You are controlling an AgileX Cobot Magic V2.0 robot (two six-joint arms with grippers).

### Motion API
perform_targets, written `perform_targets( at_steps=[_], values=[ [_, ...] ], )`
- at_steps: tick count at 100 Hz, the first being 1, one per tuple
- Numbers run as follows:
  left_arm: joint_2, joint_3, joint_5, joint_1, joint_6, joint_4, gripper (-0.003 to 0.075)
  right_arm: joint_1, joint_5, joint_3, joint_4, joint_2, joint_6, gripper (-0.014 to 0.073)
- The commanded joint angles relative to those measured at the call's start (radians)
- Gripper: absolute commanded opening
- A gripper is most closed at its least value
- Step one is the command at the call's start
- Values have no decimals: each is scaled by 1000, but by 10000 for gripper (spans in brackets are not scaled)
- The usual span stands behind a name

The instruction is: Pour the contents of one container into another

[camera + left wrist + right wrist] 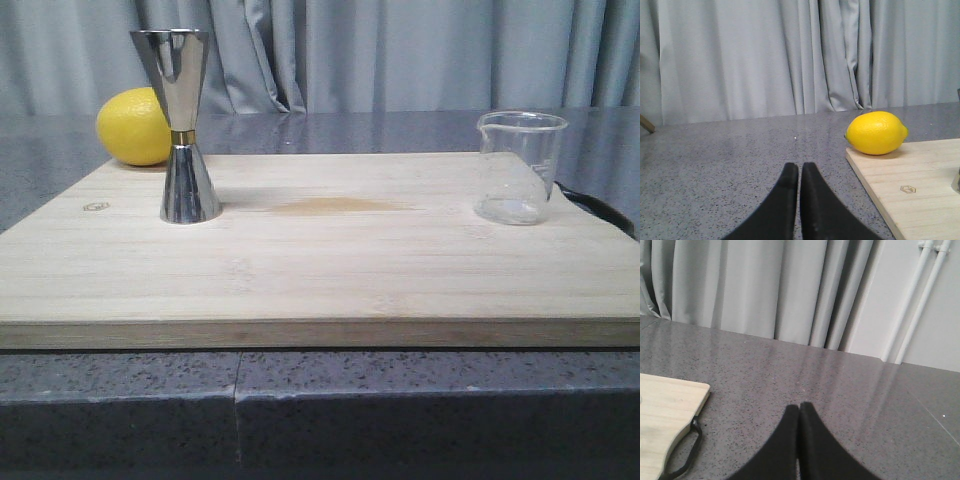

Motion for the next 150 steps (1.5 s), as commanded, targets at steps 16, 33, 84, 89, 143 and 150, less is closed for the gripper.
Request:
perform_targets(
  at_steps=[16,33,84,89,143,150],
  values=[
    [-26,38,-69,3,0,-9,-19,2,-79,-25,5,16,-2,-73],
    [-26,38,-69,3,0,-9,-19,2,-81,-19,5,15,-2,-73],
    [-26,38,-69,3,0,-9,-19,2,-235,223,-229,-53,482,-73],
    [-26,38,-69,3,0,-9,-19,2,-258,256,-230,-71,482,-73],
    [-26,38,-69,3,0,-9,-19,2,-298,375,-230,-153,485,-73],
    [-26,38,-69,3,0,-9,-19,2,-298,375,-230,-153,485,-73]
  ],
)
